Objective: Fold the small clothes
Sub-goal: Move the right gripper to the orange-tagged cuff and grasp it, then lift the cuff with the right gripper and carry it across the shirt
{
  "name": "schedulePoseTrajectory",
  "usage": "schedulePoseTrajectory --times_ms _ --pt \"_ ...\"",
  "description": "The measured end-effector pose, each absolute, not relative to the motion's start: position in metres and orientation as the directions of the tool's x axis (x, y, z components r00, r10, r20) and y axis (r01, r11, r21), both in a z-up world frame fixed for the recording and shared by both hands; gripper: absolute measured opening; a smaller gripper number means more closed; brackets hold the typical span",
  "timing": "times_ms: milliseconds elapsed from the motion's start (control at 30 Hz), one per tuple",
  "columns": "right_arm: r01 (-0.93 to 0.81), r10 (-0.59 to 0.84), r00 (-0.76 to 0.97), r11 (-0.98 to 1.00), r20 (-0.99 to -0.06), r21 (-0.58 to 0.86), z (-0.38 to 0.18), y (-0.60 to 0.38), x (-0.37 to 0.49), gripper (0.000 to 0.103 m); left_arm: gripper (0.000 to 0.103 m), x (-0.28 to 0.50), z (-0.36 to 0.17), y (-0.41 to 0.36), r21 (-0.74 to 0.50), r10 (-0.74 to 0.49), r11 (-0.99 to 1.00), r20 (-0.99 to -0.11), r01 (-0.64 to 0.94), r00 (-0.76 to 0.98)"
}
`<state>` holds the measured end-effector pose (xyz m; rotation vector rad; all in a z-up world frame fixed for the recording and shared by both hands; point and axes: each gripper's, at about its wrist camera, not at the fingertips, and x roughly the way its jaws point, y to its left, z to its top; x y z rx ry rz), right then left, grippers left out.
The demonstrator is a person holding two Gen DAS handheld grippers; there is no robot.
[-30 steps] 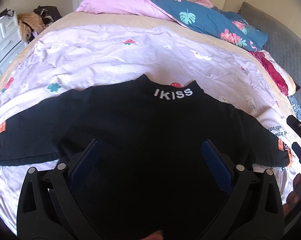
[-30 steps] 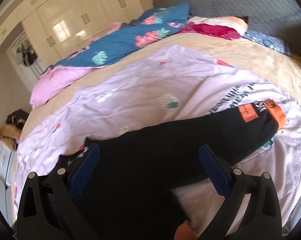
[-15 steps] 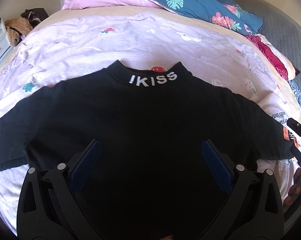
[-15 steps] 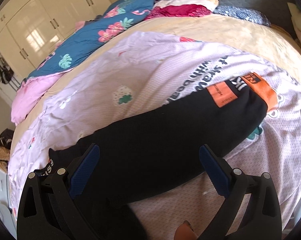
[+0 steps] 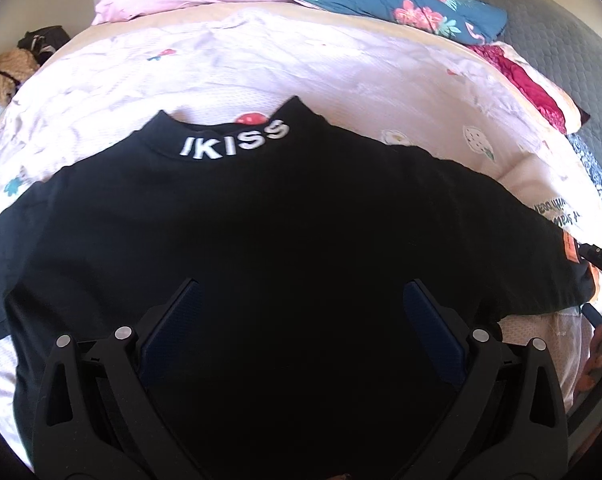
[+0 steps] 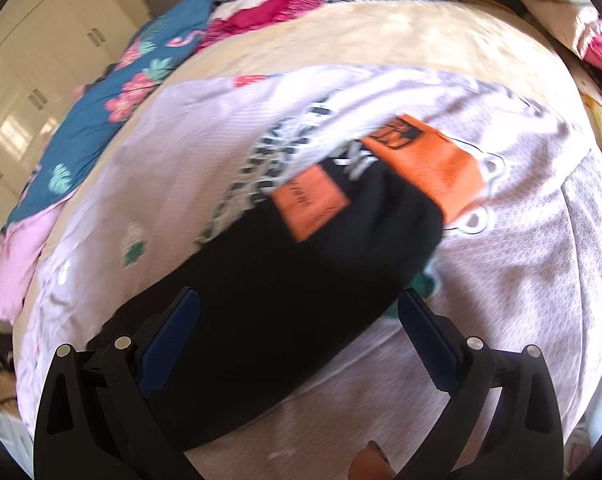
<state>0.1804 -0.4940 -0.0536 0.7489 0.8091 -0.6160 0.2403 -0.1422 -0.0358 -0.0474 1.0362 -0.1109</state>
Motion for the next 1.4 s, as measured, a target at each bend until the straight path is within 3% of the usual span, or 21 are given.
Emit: schedulePoseTrajectory --times_ms 200,367,400,433,467,500,533,600,1033,1400 --pt "0.759 -0.189 0.53 0.542 -0.827 0.362 -0.073 -0.527 0.188 0.099 0.095 0.244 -0.043 -0.157 -0.082 -0.116 0.992 -0.863 0.091 0.492" --pt "0.725 -0.169 0.62 0.498 -0.766 0.476 -0.079 -0.55 0.187 0.098 0.095 0.245 -0.045 -0.156 -0.075 -0.114 0.992 -0.866 0.099 0.487" --pt "0.717 -0.168 0.634 0.494 -0.755 0.492 -0.079 -0.554 0.186 0.091 0.095 0.245 -0.045 -0.154 -0.076 -0.113 0.992 -0.867 0.096 0.486" --pt "0.721 -0.18 0.635 0.487 -0.751 0.493 -0.079 -0.557 0.184 0.07 0.095 0.245 -0.045 -0.152 -0.079 -0.114 0.993 -0.868 0.093 0.484" --pt "0.729 -0.197 0.632 0.48 -0.749 0.489 -0.079 -0.56 0.181 0.058 0.095 0.246 -0.045 -0.148 -0.082 -0.114 0.993 -0.868 0.087 0.484" --pt "0.732 -0.204 0.633 0.472 -0.747 0.491 -0.08 -0.561 0.179 0.035 0.095 0.246 -0.044 -0.146 -0.085 -0.114 0.993 -0.866 0.082 0.487" --pt "0.719 -0.187 0.653 0.457 -0.734 0.523 -0.083 -0.564 0.177 0.024 0.095 0.246 -0.042 -0.143 -0.088 -0.114 0.993 -0.863 0.076 0.492" --pt "0.687 -0.149 0.693 0.431 -0.705 0.585 -0.085 -0.567 0.175 0.017 0.095 0.246 -0.036 -0.138 -0.102 -0.122 0.992 -0.854 0.067 0.505" --pt "0.421 -0.076 0.849 0.695 -0.523 0.583 0.002 -0.503 0.191 0.015 0.095 0.246 0.024 -0.106 -0.131 -0.124 0.991 -0.794 0.032 0.595" --pt "0.173 0.119 0.879 0.822 -0.461 0.542 0.045 -0.412 0.215 0.015 0.095 0.237 0.047 -0.06 -0.248 -0.175 0.968 -0.761 -0.031 0.625"
